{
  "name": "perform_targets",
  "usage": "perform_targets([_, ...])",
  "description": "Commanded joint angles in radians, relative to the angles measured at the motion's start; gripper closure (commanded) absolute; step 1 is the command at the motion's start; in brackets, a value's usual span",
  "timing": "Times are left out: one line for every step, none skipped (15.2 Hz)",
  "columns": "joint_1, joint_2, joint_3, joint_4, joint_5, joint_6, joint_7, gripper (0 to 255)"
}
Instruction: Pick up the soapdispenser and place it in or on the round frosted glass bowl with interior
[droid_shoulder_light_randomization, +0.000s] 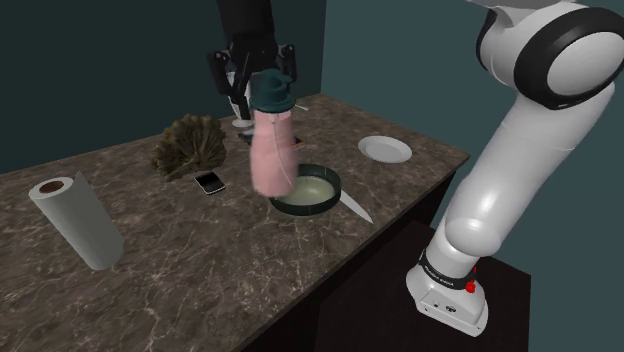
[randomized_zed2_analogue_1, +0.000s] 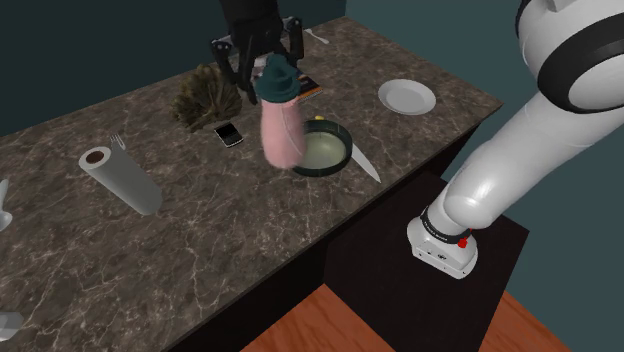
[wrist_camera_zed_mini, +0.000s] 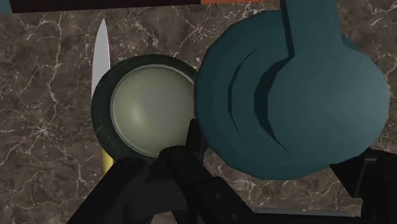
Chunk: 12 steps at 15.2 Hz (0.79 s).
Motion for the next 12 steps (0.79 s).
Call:
perform_targets([-0.022, -0.015, -0.028, 0.003, -0.003, -0.025, -0.049, 255])
perform_targets([-0.034, -0.021, -0.043, 0.007, -0.005, -0.037, -0.075, 255])
perform_targets([-0.046, -0.025, -0.057, 0.011, -0.009, -0.050, -0.101, 255])
perform_targets([-0.057, -0.029, -0.072, 0.017, -0.013, -0.063, -0.126, 255])
perform_targets([-0.068, -0.031, -0.086, 0.024, -0.018, -0.076, -0.152, 255])
perform_targets([-0.079, -0.031, -0.101, 0.033, -0.024, -0.089, -0.177, 255])
perform_targets([-0.089, -0.031, -0.115, 0.043, -0.030, -0.102, -0.202, 255])
perform_targets([-0.100, -0.029, -0.129, 0.054, -0.037, -0.115, -0.227, 255])
perform_targets([-0.110, -0.025, -0.143, 0.067, -0.044, -0.128, -0.251, 255])
perform_targets([-0.121, -0.021, -0.156, 0.082, -0.052, -0.142, -0.277, 255])
perform_targets([-0.122, -0.031, -0.158, 0.056, -0.050, -0.125, -0.281, 255])
perform_targets([-0.123, -0.042, -0.159, 0.029, -0.048, -0.109, -0.286, 255])
